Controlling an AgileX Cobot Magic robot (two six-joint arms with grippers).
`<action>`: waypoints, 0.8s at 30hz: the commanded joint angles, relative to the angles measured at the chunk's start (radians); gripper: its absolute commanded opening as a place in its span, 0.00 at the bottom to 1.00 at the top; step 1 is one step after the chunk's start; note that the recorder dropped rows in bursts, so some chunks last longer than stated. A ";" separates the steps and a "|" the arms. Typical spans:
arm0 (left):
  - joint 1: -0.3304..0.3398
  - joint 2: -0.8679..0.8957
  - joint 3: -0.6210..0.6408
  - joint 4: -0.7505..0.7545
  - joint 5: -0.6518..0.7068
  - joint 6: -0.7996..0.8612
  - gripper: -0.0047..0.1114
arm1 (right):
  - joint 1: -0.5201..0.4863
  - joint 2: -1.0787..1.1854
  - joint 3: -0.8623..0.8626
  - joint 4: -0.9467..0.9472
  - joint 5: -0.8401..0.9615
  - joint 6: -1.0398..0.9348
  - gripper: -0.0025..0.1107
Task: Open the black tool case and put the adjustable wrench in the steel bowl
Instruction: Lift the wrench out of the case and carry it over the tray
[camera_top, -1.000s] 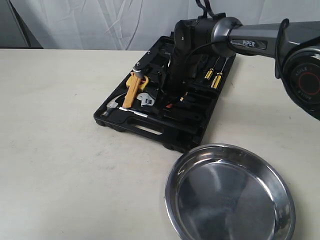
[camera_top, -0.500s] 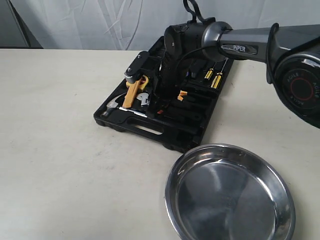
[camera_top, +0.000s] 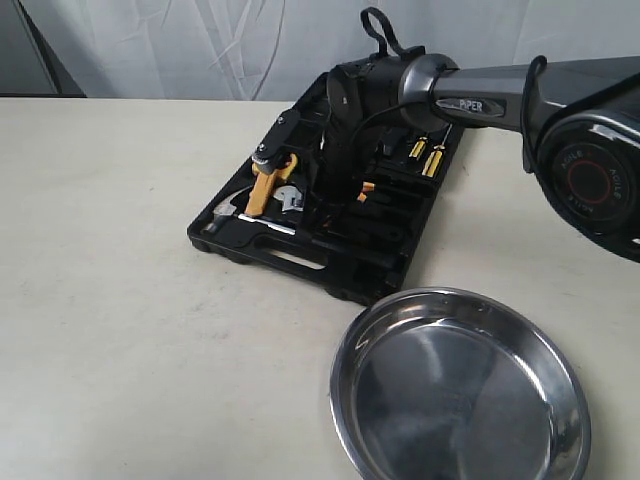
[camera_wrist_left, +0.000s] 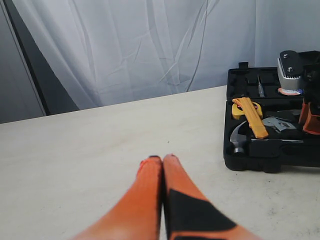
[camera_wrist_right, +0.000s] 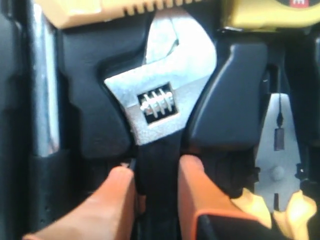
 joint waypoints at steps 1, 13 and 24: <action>-0.004 0.004 -0.002 -0.003 -0.006 0.000 0.04 | -0.004 0.037 0.006 -0.022 0.078 0.002 0.06; -0.004 0.004 -0.002 -0.003 -0.006 0.000 0.04 | -0.004 -0.090 0.006 0.025 0.040 0.048 0.01; -0.004 0.004 -0.002 -0.003 -0.006 0.000 0.04 | -0.004 -0.149 0.006 0.025 0.098 0.107 0.01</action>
